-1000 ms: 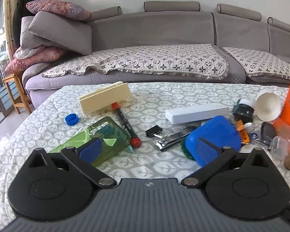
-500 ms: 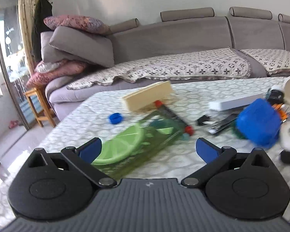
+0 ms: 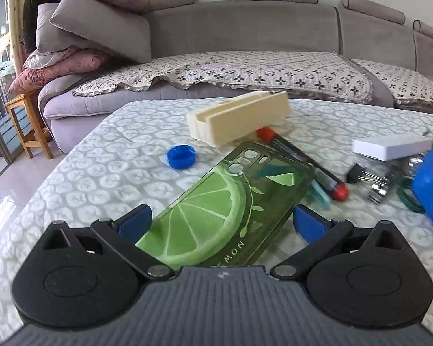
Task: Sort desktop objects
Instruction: 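Grasp the green lemon phone case with the left gripper while the right gripper grasps the white tape roll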
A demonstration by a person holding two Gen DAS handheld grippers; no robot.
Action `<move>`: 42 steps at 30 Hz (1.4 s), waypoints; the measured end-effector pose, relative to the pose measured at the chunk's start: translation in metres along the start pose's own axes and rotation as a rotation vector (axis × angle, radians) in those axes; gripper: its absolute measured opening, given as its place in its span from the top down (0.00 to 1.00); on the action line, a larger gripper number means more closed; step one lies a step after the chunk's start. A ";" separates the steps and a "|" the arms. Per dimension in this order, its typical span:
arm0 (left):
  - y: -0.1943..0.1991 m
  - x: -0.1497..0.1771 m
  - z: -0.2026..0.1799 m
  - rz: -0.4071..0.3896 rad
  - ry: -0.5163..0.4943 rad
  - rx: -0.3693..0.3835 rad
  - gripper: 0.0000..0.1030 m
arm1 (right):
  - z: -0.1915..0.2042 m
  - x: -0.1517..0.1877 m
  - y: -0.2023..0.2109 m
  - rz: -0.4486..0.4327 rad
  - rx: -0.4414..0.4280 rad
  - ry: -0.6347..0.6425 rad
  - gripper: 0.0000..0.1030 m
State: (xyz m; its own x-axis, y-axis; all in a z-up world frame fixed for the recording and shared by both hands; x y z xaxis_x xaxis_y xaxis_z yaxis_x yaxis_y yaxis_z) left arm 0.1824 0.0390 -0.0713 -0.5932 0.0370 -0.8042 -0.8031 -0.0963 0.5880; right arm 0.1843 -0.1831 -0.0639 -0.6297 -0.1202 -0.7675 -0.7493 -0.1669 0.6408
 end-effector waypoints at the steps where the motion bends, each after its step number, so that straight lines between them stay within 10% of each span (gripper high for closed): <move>1: 0.000 0.001 0.001 0.010 -0.015 0.021 0.00 | 0.000 0.000 0.000 0.001 -0.001 0.000 0.03; 11: -0.006 0.007 0.019 0.051 -0.073 0.249 0.00 | 0.000 0.000 0.000 -0.001 0.000 0.005 0.03; 15: -0.003 0.008 0.014 0.041 -0.083 0.239 0.08 | -0.001 -0.001 0.001 -0.011 0.011 0.010 0.06; 20: 0.003 0.008 0.014 0.026 -0.069 0.221 0.17 | -0.001 -0.003 0.004 -0.048 0.025 0.013 0.38; 42: 0.027 -0.003 0.026 -0.014 -0.040 0.229 0.24 | 0.007 0.003 0.029 -0.068 0.024 0.039 0.38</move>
State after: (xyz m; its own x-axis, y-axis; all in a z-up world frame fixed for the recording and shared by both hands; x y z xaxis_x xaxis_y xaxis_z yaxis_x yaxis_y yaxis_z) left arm 0.1615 0.0618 -0.0506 -0.5801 0.0765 -0.8109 -0.8001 0.1329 0.5849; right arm 0.1589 -0.1811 -0.0477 -0.5692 -0.1472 -0.8089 -0.7950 -0.1527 0.5871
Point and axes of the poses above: each gripper's, at about its wrist camera, not at the fingertips, and y roughly against the way its jaws point, z to its left, x to its underside, the point moved 7 cm from there along -y, roughly the way its jaws point
